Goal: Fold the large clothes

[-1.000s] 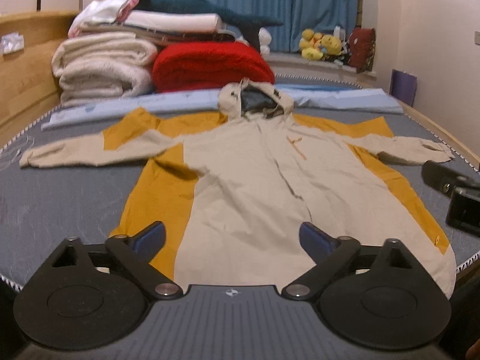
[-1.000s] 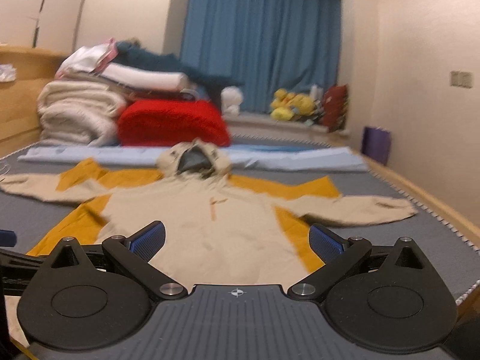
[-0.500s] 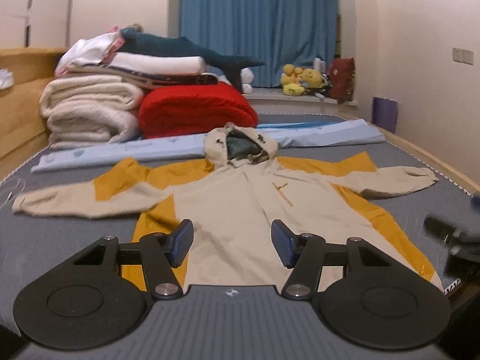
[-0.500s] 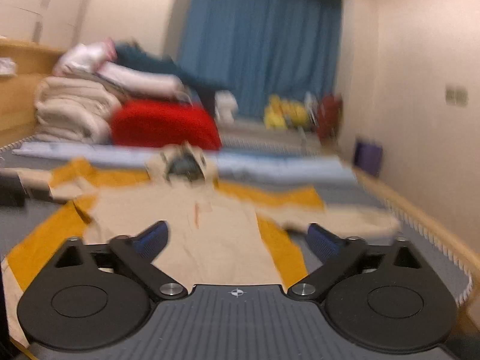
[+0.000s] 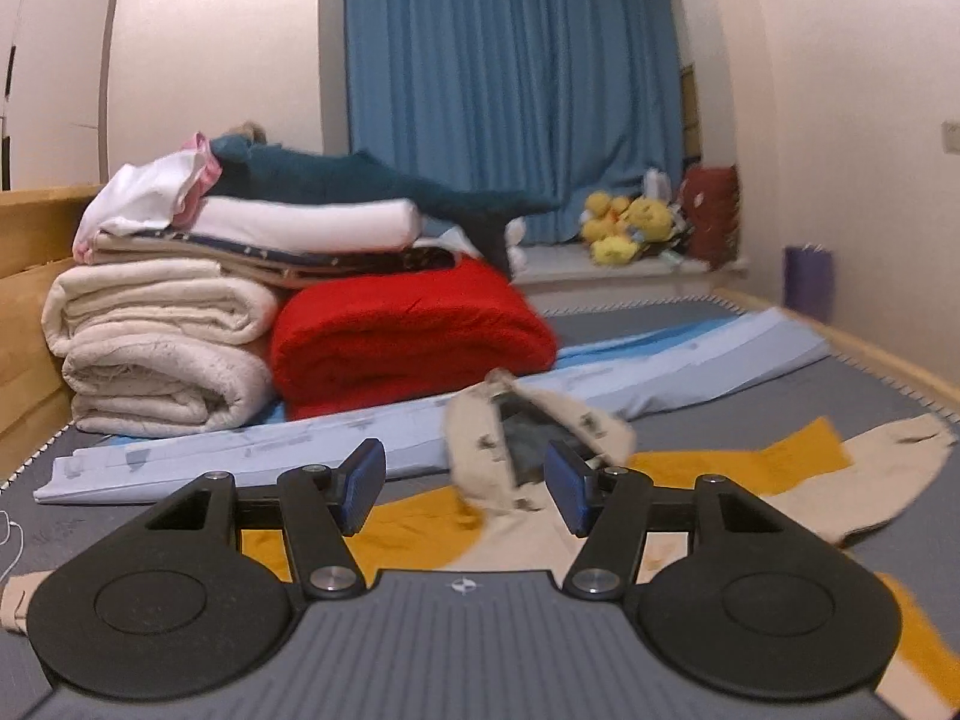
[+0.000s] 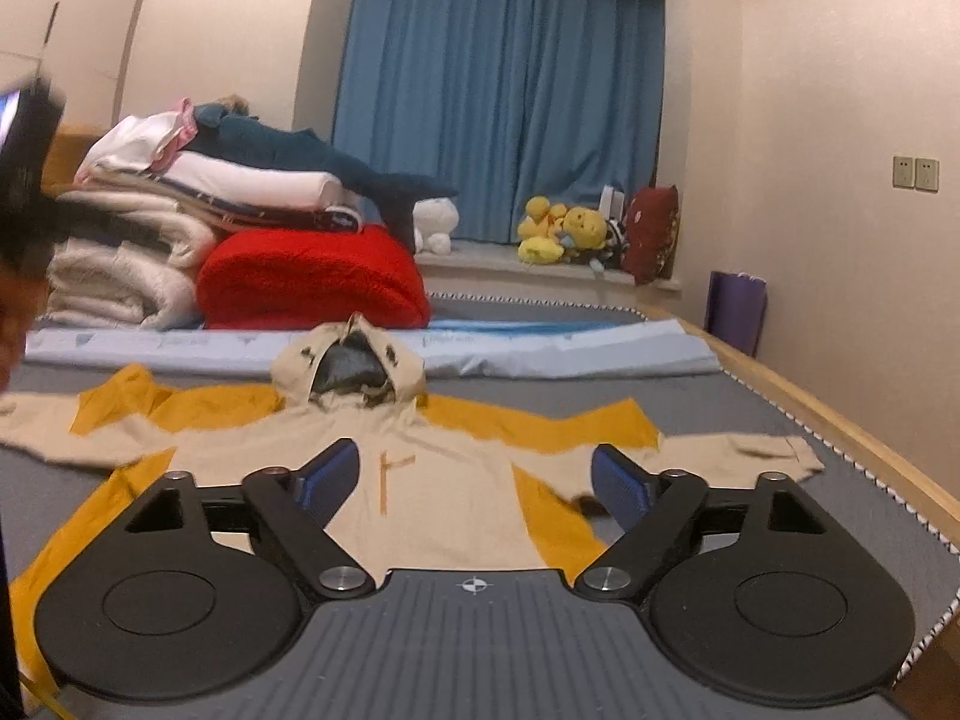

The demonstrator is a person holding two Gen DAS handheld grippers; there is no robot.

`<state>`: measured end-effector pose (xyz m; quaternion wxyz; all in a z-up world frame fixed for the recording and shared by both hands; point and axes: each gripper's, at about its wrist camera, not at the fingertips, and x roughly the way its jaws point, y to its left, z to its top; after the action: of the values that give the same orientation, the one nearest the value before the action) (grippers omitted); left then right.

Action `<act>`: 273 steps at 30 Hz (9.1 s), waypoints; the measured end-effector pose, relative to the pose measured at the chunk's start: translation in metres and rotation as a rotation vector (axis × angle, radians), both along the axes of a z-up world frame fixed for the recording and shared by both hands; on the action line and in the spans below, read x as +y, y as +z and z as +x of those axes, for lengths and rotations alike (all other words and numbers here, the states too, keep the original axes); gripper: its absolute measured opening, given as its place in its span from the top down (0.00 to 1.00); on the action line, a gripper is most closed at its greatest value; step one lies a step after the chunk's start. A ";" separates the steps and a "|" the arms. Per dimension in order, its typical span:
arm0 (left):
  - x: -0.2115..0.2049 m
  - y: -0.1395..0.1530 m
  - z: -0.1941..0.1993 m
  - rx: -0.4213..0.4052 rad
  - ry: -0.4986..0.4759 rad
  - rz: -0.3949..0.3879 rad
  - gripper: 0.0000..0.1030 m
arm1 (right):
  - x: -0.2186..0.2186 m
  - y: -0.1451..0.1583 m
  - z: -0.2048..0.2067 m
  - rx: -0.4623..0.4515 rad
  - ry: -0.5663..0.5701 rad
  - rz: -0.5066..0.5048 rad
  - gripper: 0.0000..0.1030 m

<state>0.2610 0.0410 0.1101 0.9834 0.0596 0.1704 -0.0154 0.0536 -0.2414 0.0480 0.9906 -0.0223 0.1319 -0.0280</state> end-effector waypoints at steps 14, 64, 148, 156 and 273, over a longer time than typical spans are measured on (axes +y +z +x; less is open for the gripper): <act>0.109 -0.107 0.091 0.223 0.195 -0.054 0.68 | 0.051 0.014 0.153 0.009 0.105 0.152 0.59; 0.455 -0.226 0.058 0.262 0.977 -0.718 0.89 | 0.072 -0.060 0.290 0.250 0.366 0.099 0.86; 0.098 -0.154 0.173 0.525 0.276 -0.255 0.58 | -0.028 -0.120 0.338 0.393 -0.217 0.664 0.95; 0.102 -0.165 0.175 0.568 0.272 -0.289 0.58 | -0.074 -0.152 0.348 0.510 -0.345 0.858 0.62; 0.002 -0.167 0.158 0.499 0.001 -0.047 0.34 | -0.426 -0.230 0.296 0.125 -0.635 0.851 0.77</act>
<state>0.4187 0.0431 -0.0570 0.9121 0.0310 0.4074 -0.0332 0.3499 -0.6669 -0.1817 0.8452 0.4205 0.1908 -0.2689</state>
